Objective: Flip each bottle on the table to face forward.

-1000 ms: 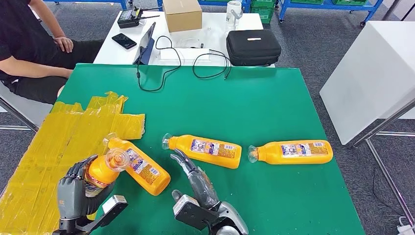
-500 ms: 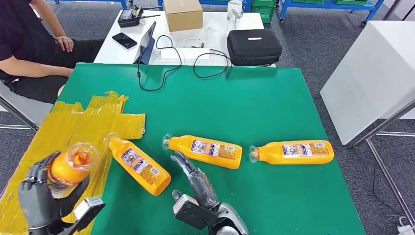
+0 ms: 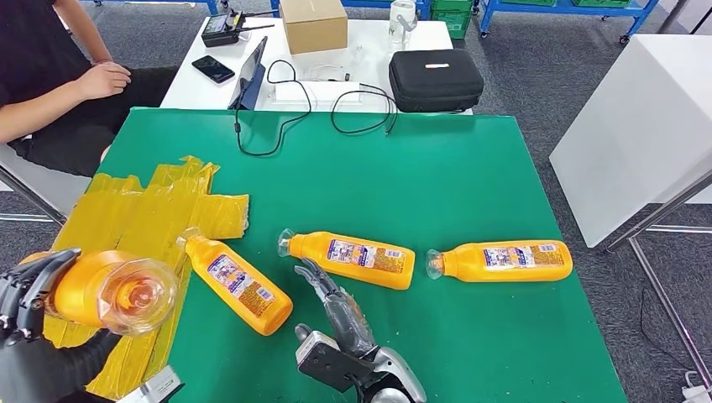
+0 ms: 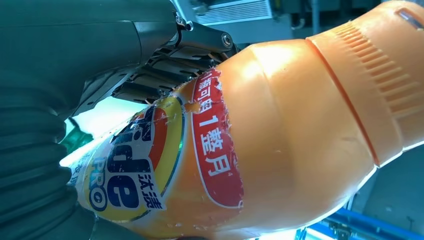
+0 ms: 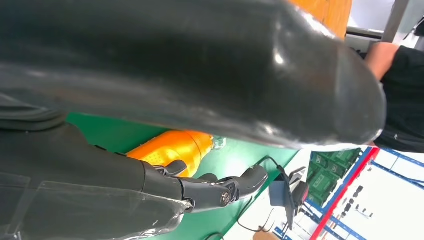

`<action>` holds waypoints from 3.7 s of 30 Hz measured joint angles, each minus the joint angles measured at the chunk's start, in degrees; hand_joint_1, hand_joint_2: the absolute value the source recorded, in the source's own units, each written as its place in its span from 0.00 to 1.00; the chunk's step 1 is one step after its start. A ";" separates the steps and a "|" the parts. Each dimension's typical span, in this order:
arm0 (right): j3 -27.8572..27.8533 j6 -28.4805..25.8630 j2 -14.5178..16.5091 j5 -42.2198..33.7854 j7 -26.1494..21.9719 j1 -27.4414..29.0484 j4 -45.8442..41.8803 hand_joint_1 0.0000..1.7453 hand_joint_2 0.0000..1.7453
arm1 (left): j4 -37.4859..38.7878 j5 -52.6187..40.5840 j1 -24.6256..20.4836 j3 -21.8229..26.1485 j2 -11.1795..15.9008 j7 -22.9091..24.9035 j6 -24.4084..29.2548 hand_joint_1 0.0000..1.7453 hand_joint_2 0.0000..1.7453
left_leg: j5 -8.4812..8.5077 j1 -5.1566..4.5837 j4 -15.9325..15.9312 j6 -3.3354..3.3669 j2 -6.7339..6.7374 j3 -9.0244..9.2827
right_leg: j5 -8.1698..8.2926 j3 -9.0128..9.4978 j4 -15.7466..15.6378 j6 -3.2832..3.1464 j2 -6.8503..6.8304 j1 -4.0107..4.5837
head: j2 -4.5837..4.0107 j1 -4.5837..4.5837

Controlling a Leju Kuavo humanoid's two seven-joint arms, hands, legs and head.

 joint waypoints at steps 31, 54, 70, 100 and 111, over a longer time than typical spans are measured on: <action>0.09 1.21 -0.25 -2.43 -2.63 -0.28 3.25 0.00 0.00 | 26.61 -24.80 -3.91 5.23 16.73 24.20 -0.04 1.00 1.00 | 0.08 0.03 0.00 -0.07 0.04 -0.07 | 0.10 0.07 0.06 -0.18 0.00 0.02 | 0.00 0.02; 0.09 2.25 -1.90 -4.45 -3.62 -0.27 3.40 0.00 0.00 | 39.15 -24.80 -4.06 -2.45 24.31 30.53 -0.02 1.00 1.00 | 0.11 0.02 0.00 -0.07 0.05 -0.19 | 0.11 0.10 0.07 -0.17 0.01 0.01 | 0.00 0.02; 0.09 2.25 -1.90 -4.36 -3.59 -0.28 3.56 0.00 0.00 | 42.59 -18.96 -4.91 -3.47 17.79 19.63 -0.04 0.00 0.00 | 0.11 0.02 0.00 -0.07 0.04 -0.22 | 0.11 0.13 0.07 -0.17 0.00 0.01 | 0.00 0.02; 0.45 -8.18 -7.13 25.85 15.11 -0.35 3.99 0.00 1.00 | 36.61 27.81 -4.16 13.24 6.16 -0.71 -12.01 0.00 0.00 | 0.11 0.02 0.00 -0.06 -0.08 -0.28 | 0.10 0.12 0.07 -0.17 -0.02 0.02 | 0.00 0.01; 2.36 -3.30 -9.03 34.66 22.41 1.25 -0.09 0.00 1.00 | 8.69 60.19 1.06 19.74 -0.40 -1.03 -39.94 0.00 0.00 | 0.11 0.02 0.00 -0.06 0.08 -0.30 | 0.11 0.11 0.07 -0.18 0.08 0.05 | 0.00 0.01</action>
